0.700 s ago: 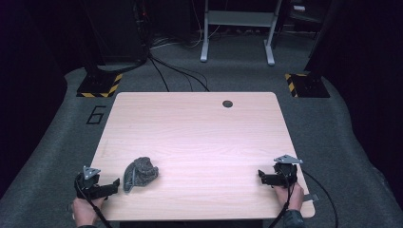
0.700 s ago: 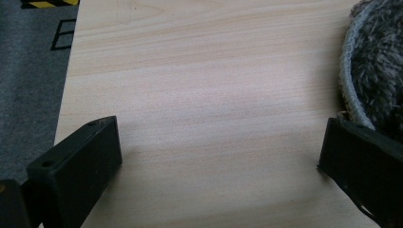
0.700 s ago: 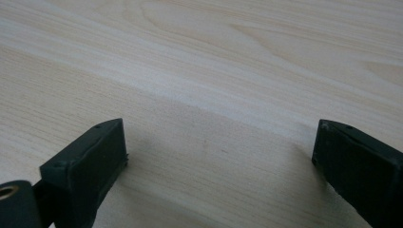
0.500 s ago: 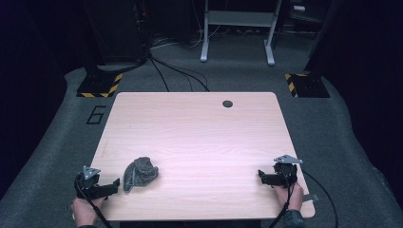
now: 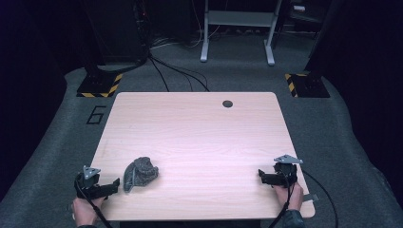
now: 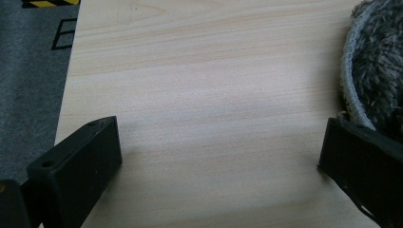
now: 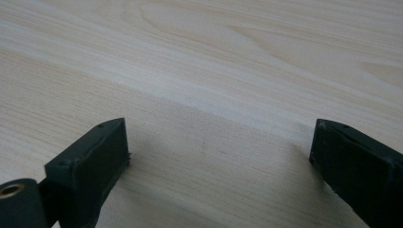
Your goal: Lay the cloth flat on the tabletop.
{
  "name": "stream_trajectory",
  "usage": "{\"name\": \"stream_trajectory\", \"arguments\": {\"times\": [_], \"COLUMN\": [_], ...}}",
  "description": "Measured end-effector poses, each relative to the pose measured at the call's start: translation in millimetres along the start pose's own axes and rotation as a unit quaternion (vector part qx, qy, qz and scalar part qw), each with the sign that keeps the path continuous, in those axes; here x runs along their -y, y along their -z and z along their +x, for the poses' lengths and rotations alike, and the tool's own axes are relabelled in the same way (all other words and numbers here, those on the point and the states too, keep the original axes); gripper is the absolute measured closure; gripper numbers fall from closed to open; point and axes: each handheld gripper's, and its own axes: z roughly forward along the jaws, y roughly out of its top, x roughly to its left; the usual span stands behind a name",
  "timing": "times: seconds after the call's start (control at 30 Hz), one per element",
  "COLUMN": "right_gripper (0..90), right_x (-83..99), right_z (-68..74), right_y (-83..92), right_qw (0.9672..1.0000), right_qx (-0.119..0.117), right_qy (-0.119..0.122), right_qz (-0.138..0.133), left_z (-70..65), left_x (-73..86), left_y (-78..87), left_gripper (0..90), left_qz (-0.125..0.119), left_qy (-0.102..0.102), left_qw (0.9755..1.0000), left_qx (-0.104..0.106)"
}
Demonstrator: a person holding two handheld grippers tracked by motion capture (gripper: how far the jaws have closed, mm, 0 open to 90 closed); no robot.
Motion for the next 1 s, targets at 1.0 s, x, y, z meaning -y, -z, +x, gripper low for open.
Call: {"name": "stream_trajectory", "arguments": {"times": [1.0], "right_gripper": [4.5], "right_x": [0.0], "right_z": [0.1], "right_y": [-0.2], "right_qw": [1.0], "right_qx": [0.002], "right_qy": [0.0], "right_qz": [-0.001], "left_z": [-63.5], "left_x": [-45.0], "left_y": [38.0], "left_gripper": [0.0], "left_qz": [-0.044], "left_qy": [-0.033], "left_qw": [0.9911], "left_qx": [0.121]}}
